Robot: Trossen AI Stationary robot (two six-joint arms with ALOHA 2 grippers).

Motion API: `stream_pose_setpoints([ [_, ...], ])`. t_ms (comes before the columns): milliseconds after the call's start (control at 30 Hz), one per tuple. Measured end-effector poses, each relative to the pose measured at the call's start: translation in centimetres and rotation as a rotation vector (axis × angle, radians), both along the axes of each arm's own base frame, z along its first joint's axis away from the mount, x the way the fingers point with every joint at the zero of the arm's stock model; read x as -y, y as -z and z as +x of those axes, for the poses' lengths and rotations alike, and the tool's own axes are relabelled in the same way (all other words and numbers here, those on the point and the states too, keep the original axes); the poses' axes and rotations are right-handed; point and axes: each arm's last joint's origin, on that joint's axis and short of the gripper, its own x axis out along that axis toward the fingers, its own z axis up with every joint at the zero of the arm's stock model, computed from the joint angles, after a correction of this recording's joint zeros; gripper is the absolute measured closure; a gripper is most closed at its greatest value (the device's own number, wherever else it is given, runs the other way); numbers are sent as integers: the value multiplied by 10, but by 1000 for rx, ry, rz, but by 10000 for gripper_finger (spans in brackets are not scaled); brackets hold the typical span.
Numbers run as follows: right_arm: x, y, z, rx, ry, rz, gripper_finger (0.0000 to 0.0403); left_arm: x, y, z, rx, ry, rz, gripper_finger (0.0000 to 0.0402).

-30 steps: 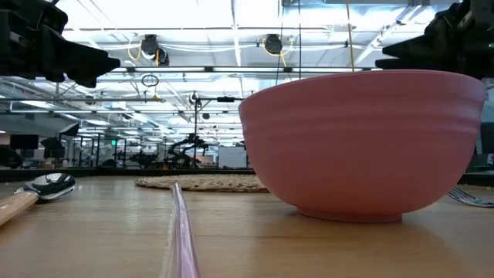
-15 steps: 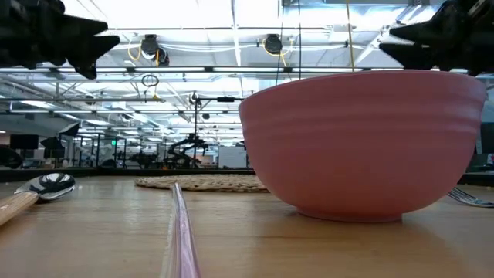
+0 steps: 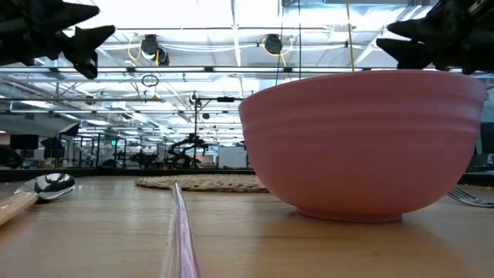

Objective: Pick & Place Utensil
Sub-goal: Put the pink bowl on the middle left of the brown placemat

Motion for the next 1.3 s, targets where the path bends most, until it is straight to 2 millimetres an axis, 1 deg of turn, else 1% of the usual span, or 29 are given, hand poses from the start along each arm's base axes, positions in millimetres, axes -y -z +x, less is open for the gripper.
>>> stream_pose_setpoints([
  [133,0,-3,1,27,2,-15,273,0,3,5,-43,-16,3,231],
  [300,-2,-5,4,49,-74,8,273,1,7,12,-96,-5,40,231],
  [400,-3,-1,10,-5,-81,23,273,2,6,15,-79,-2,76,231],
  [467,-3,7,16,-88,-77,19,273,3,3,16,-44,-7,100,231],
  [500,-3,5,21,-121,-77,15,273,3,2,16,-35,-9,110,231],
  [567,-4,-5,31,-138,-77,10,272,3,1,17,-30,-9,109,231],
  [633,-4,-9,42,-199,-78,6,269,3,2,18,-32,-11,100,231],
  [733,-6,-3,59,-355,-80,3,260,1,3,20,-57,-43,62,231],
  [800,-7,-6,70,-397,-86,1,251,1,5,21,-78,-67,38,231],
  [867,-11,-11,79,-417,-114,-6,240,0,6,23,-93,-80,22,231],
  [933,-17,-10,87,-456,-169,-13,227,0,8,24,-109,-87,16,231],
  [1067,-30,-18,98,-481,-226,-19,203,0,7,25,-98,-88,20,231],
  [1100,-33,-18,99,-508,-220,-12,199,0,7,25,-94,-88,23,231],
  [1200,-42,-9,100,-616,-172,7,196,0,6,25,-88,-91,37,231],
  [1300,-52,-6,101,-632,-163,35,199,0,6,25,-89,-92,44,231],
])
